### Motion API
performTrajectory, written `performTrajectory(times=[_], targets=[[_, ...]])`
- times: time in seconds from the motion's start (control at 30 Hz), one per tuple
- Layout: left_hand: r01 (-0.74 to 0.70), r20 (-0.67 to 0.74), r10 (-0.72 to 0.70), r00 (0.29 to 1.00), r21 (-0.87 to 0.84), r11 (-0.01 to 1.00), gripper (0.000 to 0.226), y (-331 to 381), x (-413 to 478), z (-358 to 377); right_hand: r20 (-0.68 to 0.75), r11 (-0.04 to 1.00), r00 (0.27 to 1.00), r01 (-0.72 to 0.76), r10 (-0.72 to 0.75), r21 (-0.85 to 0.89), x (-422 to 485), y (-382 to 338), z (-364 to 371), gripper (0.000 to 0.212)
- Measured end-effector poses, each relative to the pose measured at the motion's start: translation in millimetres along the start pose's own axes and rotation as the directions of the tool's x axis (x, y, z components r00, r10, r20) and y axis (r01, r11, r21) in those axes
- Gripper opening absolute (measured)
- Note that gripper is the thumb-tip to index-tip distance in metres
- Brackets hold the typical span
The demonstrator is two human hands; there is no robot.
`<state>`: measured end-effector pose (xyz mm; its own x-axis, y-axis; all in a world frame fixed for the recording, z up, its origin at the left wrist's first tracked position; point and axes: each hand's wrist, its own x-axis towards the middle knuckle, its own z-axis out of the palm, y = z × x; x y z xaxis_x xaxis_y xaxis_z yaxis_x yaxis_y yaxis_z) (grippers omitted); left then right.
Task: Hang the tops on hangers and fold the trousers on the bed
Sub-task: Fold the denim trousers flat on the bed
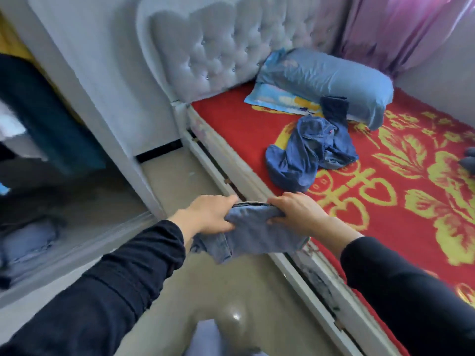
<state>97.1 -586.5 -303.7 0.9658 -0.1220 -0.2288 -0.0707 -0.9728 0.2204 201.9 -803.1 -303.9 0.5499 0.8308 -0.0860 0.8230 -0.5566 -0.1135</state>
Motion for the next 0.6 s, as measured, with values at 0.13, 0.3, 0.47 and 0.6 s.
performTrajectory(times=[0.13,0.3,0.47,0.6], targets=[[0.161,-0.035,-0.161,0.986,-0.014,0.987,0.037,-71.3,-102.0,-0.3,0.007,0.984,0.984,0.176,-0.176,0.041,52.8,-107.3,6.2,0.037],[0.329,-0.081,-0.333,0.94,-0.057,0.943,0.033,-172.1,-209.4,3.0,0.047,0.945,0.945,0.319,-0.323,0.077,128.9,-240.3,14.8,0.03],[0.447,-0.09,-0.451,0.888,-0.065,0.892,0.037,-284.2,-307.0,20.4,0.098,0.911,0.906,0.407,-0.412,0.072,211.3,-376.7,39.6,0.029],[0.507,-0.112,-0.509,0.853,-0.046,0.86,0.04,-363.2,-361.0,34.6,0.127,0.893,0.884,0.445,-0.451,0.074,267.6,-460.6,66.3,0.028]])
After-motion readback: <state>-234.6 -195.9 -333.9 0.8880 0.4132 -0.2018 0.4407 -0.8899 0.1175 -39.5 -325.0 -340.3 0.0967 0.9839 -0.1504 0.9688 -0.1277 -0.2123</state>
